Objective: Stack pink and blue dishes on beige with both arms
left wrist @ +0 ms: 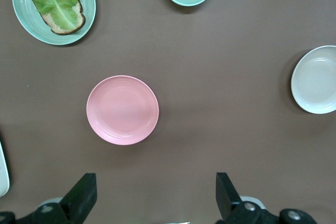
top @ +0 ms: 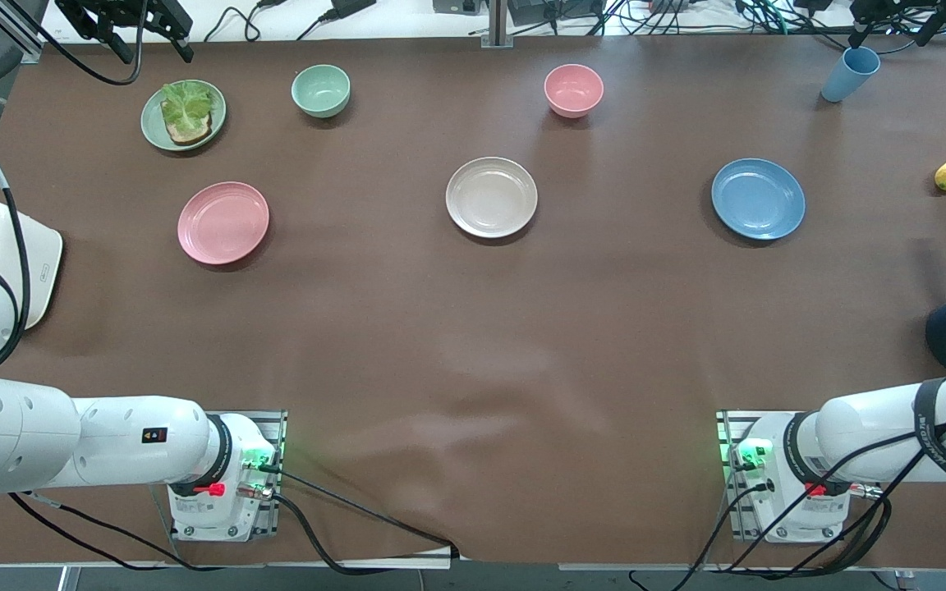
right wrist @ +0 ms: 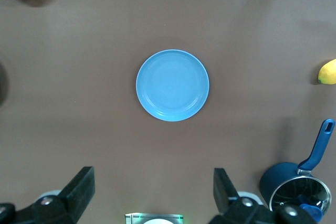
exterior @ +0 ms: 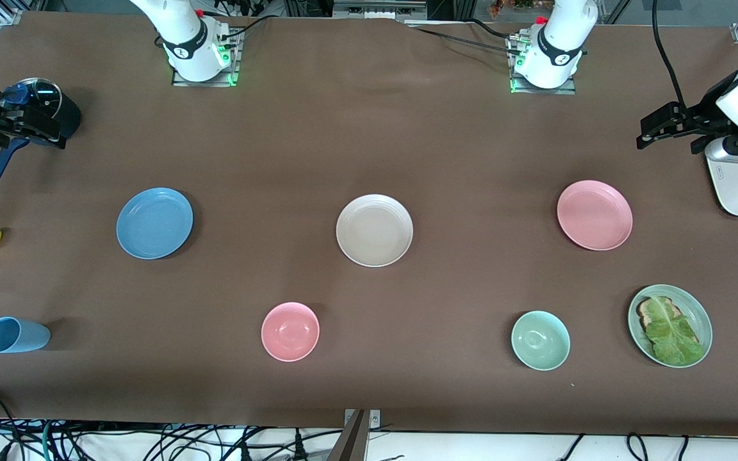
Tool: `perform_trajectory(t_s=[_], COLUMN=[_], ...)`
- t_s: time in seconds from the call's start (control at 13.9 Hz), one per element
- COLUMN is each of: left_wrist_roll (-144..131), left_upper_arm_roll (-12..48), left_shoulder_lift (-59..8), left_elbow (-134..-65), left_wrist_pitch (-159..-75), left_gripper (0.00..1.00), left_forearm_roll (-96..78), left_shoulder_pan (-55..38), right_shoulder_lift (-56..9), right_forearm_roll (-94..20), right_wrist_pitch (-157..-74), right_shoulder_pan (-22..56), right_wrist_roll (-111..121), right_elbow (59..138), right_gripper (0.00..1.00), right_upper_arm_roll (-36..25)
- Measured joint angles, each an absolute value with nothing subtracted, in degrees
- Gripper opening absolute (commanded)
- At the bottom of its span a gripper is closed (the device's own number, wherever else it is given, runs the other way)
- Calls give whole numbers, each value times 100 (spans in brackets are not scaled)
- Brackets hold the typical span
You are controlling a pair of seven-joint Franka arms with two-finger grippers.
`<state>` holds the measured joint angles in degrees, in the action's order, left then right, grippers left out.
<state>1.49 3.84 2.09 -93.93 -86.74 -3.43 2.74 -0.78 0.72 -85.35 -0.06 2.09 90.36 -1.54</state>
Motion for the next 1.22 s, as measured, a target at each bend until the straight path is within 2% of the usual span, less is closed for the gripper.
perform_trajectory(t_s=[1.22], left_wrist_roll=[143], left_upper_arm_roll=[346], left_shoulder_lift=[227], left_elbow=[-9393], left_wrist_pitch=[-8677], left_gripper=[100], left_forearm_roll=[-343], left_shoulder_pan=[296], right_shoulder_lift=[-82], right_forearm_roll=[72], right_wrist_pitch=[-8654], right_shoulder_pan=[-18], right_wrist_roll=[207], right_elbow=[9036], right_gripper=[100], right_upper_arm_roll=[-153])
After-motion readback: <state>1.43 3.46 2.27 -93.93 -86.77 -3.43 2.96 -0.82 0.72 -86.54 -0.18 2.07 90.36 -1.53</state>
